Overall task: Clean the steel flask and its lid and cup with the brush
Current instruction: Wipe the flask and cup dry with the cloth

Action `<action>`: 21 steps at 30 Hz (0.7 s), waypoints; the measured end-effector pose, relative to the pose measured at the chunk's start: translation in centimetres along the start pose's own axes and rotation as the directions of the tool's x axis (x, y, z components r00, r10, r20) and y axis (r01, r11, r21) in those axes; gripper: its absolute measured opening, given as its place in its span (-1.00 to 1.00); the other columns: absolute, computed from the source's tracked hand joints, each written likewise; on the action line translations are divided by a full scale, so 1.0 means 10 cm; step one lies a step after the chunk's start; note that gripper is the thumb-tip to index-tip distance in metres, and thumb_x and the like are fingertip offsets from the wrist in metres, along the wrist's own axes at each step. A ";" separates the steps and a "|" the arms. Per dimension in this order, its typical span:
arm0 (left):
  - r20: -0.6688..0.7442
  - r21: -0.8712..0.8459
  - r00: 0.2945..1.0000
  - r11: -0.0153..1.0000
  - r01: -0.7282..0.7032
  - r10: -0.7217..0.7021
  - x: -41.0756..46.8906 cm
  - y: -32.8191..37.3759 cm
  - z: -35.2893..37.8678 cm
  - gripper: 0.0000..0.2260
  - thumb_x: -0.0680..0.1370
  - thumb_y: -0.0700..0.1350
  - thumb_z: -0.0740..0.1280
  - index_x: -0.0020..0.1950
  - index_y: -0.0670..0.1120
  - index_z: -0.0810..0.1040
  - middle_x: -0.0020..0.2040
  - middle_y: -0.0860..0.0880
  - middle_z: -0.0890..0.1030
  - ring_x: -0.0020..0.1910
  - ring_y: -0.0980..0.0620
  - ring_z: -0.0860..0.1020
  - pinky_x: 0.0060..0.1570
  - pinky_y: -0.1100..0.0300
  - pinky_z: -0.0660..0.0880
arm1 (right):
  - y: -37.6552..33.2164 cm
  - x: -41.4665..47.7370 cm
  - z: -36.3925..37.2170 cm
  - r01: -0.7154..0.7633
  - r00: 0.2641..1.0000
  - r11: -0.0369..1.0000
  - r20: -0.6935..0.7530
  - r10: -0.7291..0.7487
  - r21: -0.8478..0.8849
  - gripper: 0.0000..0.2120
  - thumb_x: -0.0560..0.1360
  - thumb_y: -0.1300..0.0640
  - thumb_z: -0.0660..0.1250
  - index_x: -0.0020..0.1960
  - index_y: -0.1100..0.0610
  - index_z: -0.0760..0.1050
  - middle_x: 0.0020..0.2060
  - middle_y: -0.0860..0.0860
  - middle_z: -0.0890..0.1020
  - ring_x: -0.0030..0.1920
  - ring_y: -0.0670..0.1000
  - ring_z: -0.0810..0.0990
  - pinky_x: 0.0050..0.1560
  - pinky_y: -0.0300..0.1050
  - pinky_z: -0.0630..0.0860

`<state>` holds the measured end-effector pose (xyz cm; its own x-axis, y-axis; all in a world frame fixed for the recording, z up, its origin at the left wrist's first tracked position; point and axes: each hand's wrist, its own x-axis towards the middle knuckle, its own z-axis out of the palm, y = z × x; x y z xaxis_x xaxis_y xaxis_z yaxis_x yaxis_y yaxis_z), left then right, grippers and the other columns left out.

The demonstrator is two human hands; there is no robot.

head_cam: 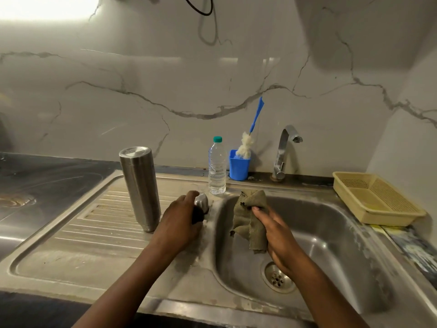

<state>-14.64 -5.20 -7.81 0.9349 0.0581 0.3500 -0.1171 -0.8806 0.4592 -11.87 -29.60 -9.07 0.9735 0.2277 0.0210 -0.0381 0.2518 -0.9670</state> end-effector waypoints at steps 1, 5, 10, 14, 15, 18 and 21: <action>0.001 -0.092 1.000 0.996 0.000 0.000 0.01 0.07 0.00 -0.36 0.47 -0.12 0.58 0.49 0.03 0.40 0.27 -0.02 0.58 0.18 -0.05 0.61 0.14 0.04 0.60 | -0.01 0.00 0.00 0.006 1.000 1.000 -0.009 -0.006 -0.012 -0.74 0.68 0.07 0.28 0.33 0.02 0.58 0.14 0.12 0.73 0.17 0.16 0.71 0.29 0.23 0.58; 0.028 -0.406 0.999 0.913 0.044 -0.036 0.06 0.35 0.11 -0.32 0.33 -0.11 0.69 0.37 0.10 0.48 0.13 0.09 0.66 0.08 0.10 0.66 0.02 0.30 0.60 | -0.07 -0.05 -0.01 0.091 0.995 0.985 -0.035 -0.097 -0.149 -0.77 0.67 0.04 0.28 0.30 -0.09 0.58 0.12 0.00 0.74 0.12 0.00 0.73 0.16 0.00 0.61; 0.065 -0.582 0.997 0.813 0.002 0.044 0.18 0.59 0.30 -0.48 0.29 -0.08 0.72 0.15 0.07 0.58 0.01 0.09 0.70 -0.02 0.13 0.71 0.05 0.02 0.70 | -0.14 -0.14 -0.01 0.258 0.966 0.907 0.084 -0.244 -0.332 -0.74 0.67 0.15 0.29 0.32 -0.06 0.58 0.10 -0.15 0.72 0.14 -0.15 0.67 0.08 -0.20 0.56; 0.057 -0.589 0.992 0.806 -0.059 0.115 0.18 0.70 0.40 -0.26 0.34 -0.14 0.69 0.38 0.04 0.36 -0.02 0.11 0.65 -0.03 0.26 0.67 -0.05 0.28 0.63 | -0.11 -0.12 -0.07 0.349 0.937 0.759 0.198 -0.288 -0.550 -0.60 0.65 0.16 0.36 0.46 -0.07 0.51 0.29 -0.22 0.63 0.33 -0.19 0.56 0.32 -0.17 0.53; 0.058 -0.576 0.989 0.814 -0.078 0.136 0.17 0.72 0.42 -0.18 0.36 -0.17 0.67 0.46 0.06 0.28 -0.05 0.11 0.64 -0.03 0.27 0.66 -0.07 0.32 0.61 | -0.11 -0.10 -0.09 0.344 0.939 0.745 0.194 -0.284 -0.572 -0.57 0.64 0.13 0.38 0.48 -0.09 0.49 0.32 -0.22 0.61 0.36 -0.19 0.54 0.36 -0.10 0.52; 0.044 -0.567 0.982 0.814 -0.128 0.185 0.14 0.73 0.51 -0.07 0.37 -0.21 0.63 0.57 0.14 0.16 -0.05 0.16 0.65 -0.01 0.21 0.67 -0.03 0.20 0.65 | -0.14 -0.08 -0.13 0.318 0.948 0.765 0.166 -0.272 -0.560 -0.58 0.62 0.13 0.41 0.46 -0.09 0.52 0.26 -0.20 0.66 0.29 -0.19 0.60 0.29 -0.15 0.56; 0.030 -0.562 0.979 0.813 -0.152 0.203 0.13 0.72 0.56 -0.05 0.39 -0.21 0.61 0.59 0.17 0.13 -0.04 0.21 0.63 -0.04 0.17 0.67 -0.02 0.14 0.65 | -0.15 -0.09 -0.14 0.317 0.947 0.738 0.153 -0.283 -0.596 -0.75 0.62 0.10 0.42 0.27 -0.10 0.65 -0.01 -0.15 0.74 0.01 -0.16 0.71 -0.02 -0.22 0.63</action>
<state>-12.40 -14.08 -8.62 0.9013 -0.1364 0.4111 -0.4251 -0.4607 0.7791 -12.33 -31.47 -8.03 0.8979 0.2880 0.3328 0.4151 -0.3029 -0.8579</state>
